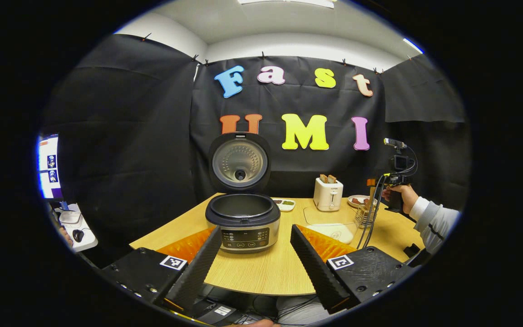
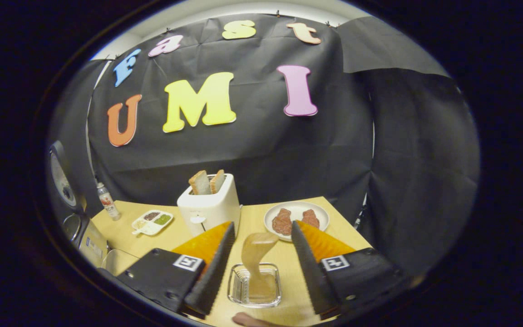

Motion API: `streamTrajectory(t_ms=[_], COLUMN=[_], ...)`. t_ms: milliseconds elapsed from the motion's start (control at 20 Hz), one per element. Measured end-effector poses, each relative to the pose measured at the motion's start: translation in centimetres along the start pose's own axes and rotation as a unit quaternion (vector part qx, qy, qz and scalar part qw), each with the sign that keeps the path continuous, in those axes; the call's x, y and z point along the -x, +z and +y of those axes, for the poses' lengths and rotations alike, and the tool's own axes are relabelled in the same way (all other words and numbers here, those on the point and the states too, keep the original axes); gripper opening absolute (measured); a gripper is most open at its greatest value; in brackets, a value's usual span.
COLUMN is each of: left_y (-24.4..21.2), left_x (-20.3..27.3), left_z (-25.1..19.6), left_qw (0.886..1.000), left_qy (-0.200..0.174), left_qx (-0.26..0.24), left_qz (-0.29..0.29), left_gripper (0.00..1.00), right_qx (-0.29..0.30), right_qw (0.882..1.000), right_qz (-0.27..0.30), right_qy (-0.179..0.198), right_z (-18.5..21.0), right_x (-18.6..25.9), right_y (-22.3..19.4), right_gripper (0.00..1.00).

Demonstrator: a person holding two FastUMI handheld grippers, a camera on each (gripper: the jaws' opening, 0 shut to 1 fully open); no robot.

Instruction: Close the left gripper, press the button to open the rice cooker; take a wooden spoon from the chopstick holder with the right hand, scoop a spoonful of rice and pour it into the rice cooker, then put the wooden spoon back into the chopstick holder.

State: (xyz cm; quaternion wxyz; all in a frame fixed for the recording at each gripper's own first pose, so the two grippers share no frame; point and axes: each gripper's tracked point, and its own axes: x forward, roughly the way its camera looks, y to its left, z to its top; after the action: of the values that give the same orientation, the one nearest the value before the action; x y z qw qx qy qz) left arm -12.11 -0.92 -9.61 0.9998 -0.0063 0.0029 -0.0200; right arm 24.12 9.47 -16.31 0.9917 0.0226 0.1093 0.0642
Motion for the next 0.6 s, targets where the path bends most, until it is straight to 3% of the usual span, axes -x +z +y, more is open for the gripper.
streamTrajectory(t_ms=[50,250,350,450,600], left_y=[0.0,1.1,2.2,3.3,5.8], left_x=[0.0,-0.5,-0.9,-1.5,-2.0], left_z=[-0.3,-0.2,-0.1,0.0,2.4], left_qw=[1.0,1.0,1.0,1.0,0.999], left_qy=[-0.002,0.006,0.005,-0.001,0.037], left_qx=[0.001,-0.015,-0.01,-0.002,-0.019], left_qz=[0.001,-0.006,-0.011,-0.008,-0.01], left_gripper=[0.97,0.97,0.96,0.96,0.96], right_qx=[-0.005,-0.045,-0.052,-0.056,-0.057], right_qw=[1.0,0.999,0.998,0.996,0.992], right_qz=[0.001,-0.005,-0.031,-0.067,-0.101], right_qy=[0.003,0.028,0.021,0.037,0.042], right_z=[0.0,1.1,0.8,1.8,2.0], right_x=[0.5,3.9,6.1,9.2,14.0], right_y=[0.0,1.0,1.7,2.9,3.3], right_gripper=[1.0,1.0,0.99,0.98,1.0])
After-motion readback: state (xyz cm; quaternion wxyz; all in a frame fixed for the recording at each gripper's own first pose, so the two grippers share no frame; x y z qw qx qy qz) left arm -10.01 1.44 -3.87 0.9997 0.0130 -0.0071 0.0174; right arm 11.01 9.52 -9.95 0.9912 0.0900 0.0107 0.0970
